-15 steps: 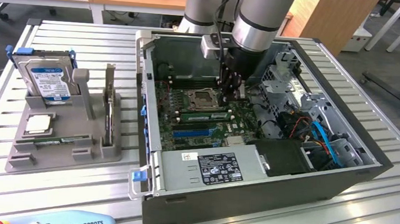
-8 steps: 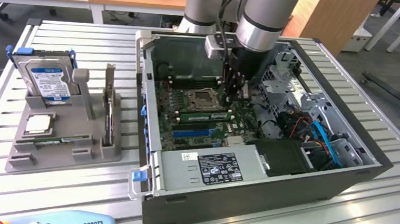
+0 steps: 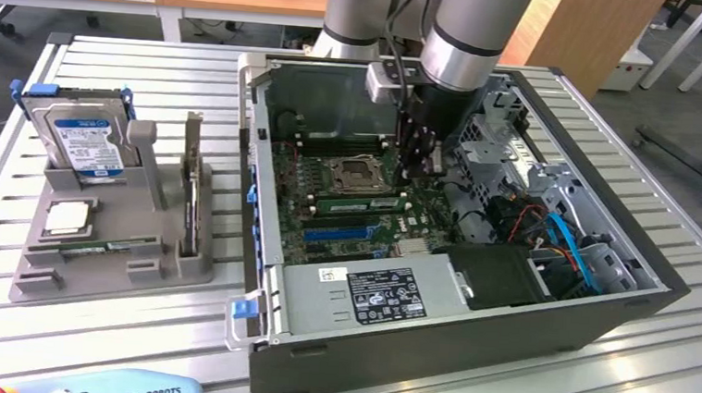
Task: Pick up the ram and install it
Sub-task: 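Press down the ram until it locks into place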
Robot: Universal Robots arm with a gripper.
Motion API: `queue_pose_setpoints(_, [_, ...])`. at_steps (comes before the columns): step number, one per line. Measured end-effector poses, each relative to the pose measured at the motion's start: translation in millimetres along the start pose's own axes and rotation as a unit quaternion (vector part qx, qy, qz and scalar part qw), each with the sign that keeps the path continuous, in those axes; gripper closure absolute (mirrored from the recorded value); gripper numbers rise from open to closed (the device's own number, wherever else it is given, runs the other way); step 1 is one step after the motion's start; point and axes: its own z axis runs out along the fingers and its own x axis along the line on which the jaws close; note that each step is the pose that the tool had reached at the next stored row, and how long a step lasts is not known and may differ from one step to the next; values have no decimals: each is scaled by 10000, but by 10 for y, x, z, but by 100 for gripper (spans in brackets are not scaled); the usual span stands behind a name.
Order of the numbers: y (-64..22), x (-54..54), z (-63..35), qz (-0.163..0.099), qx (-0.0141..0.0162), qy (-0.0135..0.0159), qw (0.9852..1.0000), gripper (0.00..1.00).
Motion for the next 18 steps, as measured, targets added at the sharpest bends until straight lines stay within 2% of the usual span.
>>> queue_pose_setpoints(9, [-78,-1,-2,0,0,0,10000,90])
queue_pose_setpoints(18, [-90,0,-3,0,0,0,10000,90])
